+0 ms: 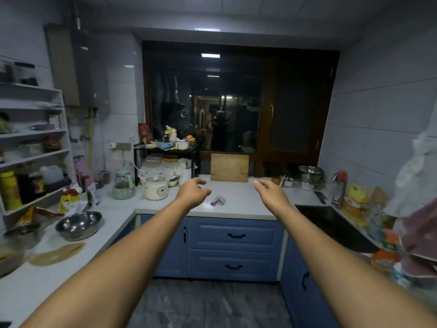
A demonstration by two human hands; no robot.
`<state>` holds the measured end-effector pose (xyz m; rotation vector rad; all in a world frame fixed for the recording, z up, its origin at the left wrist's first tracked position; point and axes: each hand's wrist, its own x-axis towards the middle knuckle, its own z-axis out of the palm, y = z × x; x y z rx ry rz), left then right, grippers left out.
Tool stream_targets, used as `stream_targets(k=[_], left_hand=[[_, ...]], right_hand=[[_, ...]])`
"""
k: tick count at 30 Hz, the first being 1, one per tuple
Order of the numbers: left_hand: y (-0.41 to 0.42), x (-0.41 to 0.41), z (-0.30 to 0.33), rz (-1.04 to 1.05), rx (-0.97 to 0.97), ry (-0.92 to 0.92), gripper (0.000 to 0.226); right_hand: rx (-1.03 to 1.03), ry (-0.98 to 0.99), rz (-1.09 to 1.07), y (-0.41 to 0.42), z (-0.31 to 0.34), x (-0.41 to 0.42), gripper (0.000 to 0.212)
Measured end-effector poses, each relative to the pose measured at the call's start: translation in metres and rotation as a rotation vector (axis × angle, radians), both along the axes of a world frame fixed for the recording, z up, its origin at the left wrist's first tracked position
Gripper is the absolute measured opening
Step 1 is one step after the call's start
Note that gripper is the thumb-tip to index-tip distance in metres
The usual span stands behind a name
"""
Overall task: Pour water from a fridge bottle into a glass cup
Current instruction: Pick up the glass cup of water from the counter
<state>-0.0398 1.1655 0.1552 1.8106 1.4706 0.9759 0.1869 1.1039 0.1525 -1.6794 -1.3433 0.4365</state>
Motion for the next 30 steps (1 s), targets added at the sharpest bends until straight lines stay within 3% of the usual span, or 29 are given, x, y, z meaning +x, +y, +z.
stream_targets(k=[19,30], left_hand=[[0.441,0.039,-0.048,0.013,-0.032,0.082,0.048],[0.675,0.054,-0.118,0.099,-0.114,0.100,0.046]], right_hand=[[-0.057,-0.043,-0.009,0.452,-0.041,0.034,0.052],[-0.154,0.056,0.128,0.715,-0.113,0.058,0.055]])
